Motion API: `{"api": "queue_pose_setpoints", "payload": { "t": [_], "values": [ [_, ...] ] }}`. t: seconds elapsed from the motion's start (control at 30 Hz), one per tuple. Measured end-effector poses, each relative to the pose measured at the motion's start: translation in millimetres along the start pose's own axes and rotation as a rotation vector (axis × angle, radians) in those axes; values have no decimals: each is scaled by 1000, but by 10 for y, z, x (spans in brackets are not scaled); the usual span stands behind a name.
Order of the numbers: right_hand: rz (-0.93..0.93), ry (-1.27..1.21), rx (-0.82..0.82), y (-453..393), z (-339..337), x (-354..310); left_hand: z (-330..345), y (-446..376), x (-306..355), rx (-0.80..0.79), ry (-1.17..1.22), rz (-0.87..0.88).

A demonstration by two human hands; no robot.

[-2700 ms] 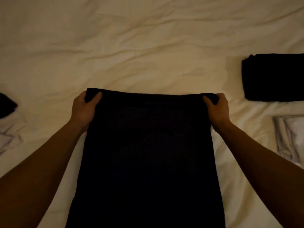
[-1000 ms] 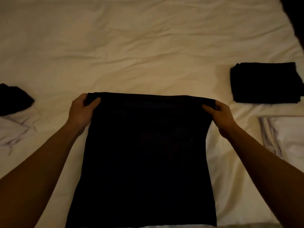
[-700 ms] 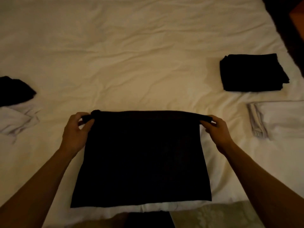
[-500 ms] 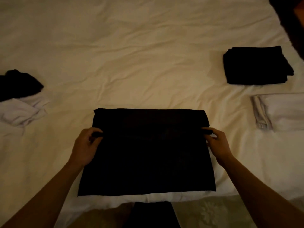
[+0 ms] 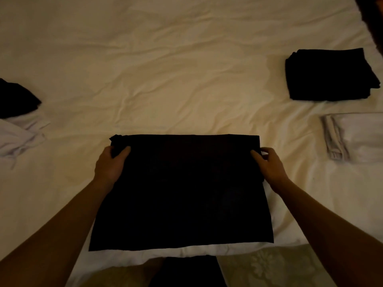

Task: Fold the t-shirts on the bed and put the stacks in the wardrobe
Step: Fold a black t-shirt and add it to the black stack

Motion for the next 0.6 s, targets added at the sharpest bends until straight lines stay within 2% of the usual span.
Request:
{"api": "queue_pose_setpoints", "payload": {
  "t": [0.1, 0.23, 0.4, 0.6],
  "values": [
    [25, 66, 12, -223, 145, -90, 65, -181, 153, 45, -9, 7],
    [5, 186, -1, -444, 283, -181, 87, -366, 259, 60, 123, -17],
    [-42, 95, 71, -478, 316, -151, 96, -419, 185, 87, 219, -35],
    [-73, 271, 138, -394, 344, -33, 145, -254, 145, 264, 7, 38]
  ]
}}
Point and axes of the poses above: each hand's wrist, its own y-axis away from the middle knuckle, its own z-axis out of the palm, x = y × z, the point moved 1 cm from there along -y, towards the middle knuckle, and after that the axes turned 15 degrees about -y, right-handed, at the moved point
